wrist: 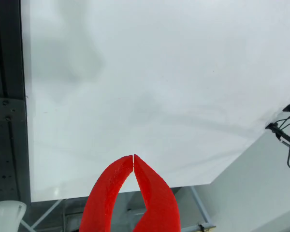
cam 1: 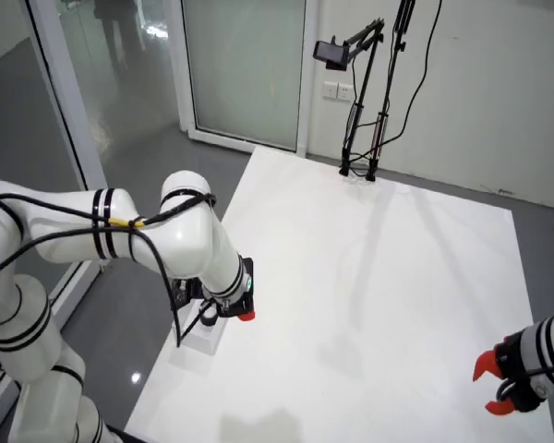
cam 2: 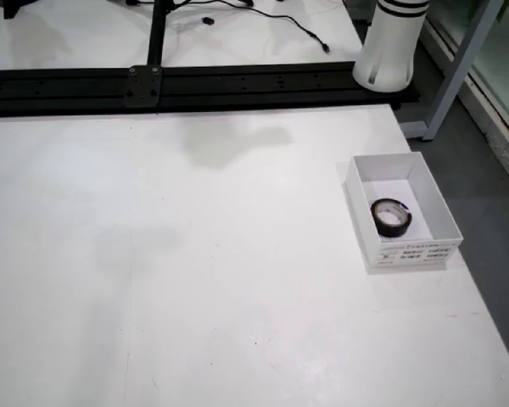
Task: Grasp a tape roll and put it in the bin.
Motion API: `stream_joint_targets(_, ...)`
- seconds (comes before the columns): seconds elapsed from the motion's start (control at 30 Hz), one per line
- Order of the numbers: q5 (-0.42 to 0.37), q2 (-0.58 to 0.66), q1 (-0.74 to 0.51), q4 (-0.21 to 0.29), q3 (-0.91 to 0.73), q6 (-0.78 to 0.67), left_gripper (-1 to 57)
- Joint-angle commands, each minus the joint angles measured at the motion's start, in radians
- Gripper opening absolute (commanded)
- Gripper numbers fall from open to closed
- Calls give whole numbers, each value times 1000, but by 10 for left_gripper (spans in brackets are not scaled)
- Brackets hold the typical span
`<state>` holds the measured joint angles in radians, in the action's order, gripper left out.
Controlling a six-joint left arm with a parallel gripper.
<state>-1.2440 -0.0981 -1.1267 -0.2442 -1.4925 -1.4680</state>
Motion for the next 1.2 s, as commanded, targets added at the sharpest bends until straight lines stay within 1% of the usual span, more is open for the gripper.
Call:
stream_joint_targets(0.03,0,0,15,0,0,0,-4)
stream_joint_targets(0.5,0,0,59,-1,0,0,-4)
stream_joint_targets(1.2,0,0,1,-1,0,0,-4)
